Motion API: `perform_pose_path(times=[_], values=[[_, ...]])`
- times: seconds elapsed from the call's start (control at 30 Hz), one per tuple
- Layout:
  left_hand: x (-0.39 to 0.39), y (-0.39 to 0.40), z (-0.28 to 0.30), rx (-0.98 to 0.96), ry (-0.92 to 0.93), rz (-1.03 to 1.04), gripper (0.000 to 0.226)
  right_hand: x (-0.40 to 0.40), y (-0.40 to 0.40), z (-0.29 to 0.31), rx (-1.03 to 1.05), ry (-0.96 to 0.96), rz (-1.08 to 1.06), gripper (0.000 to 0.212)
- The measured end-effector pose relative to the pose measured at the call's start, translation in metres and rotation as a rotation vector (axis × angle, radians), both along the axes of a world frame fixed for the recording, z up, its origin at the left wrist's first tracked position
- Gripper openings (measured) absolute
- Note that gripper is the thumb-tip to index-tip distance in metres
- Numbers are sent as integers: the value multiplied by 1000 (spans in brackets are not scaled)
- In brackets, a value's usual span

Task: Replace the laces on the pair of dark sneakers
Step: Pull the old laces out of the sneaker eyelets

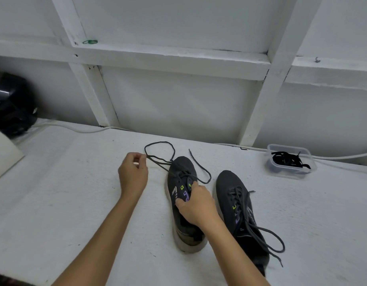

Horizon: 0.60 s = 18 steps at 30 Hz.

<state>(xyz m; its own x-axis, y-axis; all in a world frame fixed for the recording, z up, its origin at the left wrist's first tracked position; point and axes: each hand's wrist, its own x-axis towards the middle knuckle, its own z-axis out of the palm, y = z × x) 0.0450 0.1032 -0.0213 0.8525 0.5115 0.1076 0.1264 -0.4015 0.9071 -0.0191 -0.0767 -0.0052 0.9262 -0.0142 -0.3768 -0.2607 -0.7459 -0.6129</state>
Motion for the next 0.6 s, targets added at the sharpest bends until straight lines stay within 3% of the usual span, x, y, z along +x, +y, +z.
perform_pose_path(times=[0.1, 0.17, 0.3, 0.4, 0.5, 0.6], values=[[-7, 1, -7, -29, 258, -126, 35, 1, 0, -2, -3, -3, 5, 73], [-16, -7, -12, -32, 332, -312, 36, 1, 0, -2, -4, -8, 6, 73], [-22, -27, -16, 4, 215, -447, 13, 1, 0, -2, -22, -20, 11, 71], [-17, -34, -14, 48, 132, -458, 11, 1, 0, -1, -20, -19, 9, 67], [-11, -30, -10, 80, 39, -366, 3, 0, -1, 0, -8, -20, 9, 57], [-5, -16, -7, -103, 9, -47, 14, -1, 0, 0, -6, -18, 12, 51]])
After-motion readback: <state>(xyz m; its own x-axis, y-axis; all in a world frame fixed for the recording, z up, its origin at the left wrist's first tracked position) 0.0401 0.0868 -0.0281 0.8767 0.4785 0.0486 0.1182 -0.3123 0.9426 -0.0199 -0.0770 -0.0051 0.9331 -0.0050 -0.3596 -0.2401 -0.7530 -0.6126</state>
